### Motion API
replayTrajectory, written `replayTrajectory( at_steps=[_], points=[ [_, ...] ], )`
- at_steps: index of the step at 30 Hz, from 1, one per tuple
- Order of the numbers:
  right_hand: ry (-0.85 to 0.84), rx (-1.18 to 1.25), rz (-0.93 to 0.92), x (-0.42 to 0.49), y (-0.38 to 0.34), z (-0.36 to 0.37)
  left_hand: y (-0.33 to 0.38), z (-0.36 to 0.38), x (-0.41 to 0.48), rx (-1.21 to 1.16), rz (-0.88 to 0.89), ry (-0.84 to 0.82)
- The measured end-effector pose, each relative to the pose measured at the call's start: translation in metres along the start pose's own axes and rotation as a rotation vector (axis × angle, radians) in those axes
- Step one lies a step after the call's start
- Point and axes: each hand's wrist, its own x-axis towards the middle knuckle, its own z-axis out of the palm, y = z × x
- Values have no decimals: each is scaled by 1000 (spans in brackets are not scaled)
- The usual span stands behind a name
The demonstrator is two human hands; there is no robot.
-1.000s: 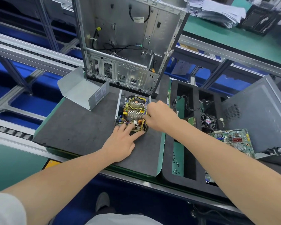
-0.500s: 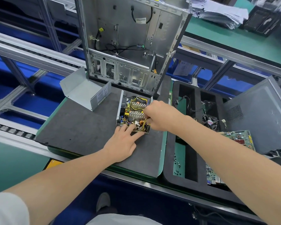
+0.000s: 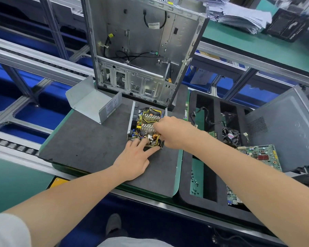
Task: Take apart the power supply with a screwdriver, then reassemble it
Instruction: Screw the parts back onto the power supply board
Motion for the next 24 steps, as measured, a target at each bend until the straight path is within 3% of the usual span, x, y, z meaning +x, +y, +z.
replayTrajectory(
  at_steps=[8,11,16,19,24],
  points=[
    [44,278,344,10,-8,3,0,1,-1,8,-5,5],
    [-49,242,270,14,-8,-5,-1,-1,-1,4,-2,6],
    [-128,95,-62,5,6,-15,0,0,-1,-13,-4,10],
    [-23,93,-40,3,4,-8,1,0,0,-6,-2,5],
    [75,152,184,11,-2,5,-1,1,0,-7,-6,7]
  ],
)
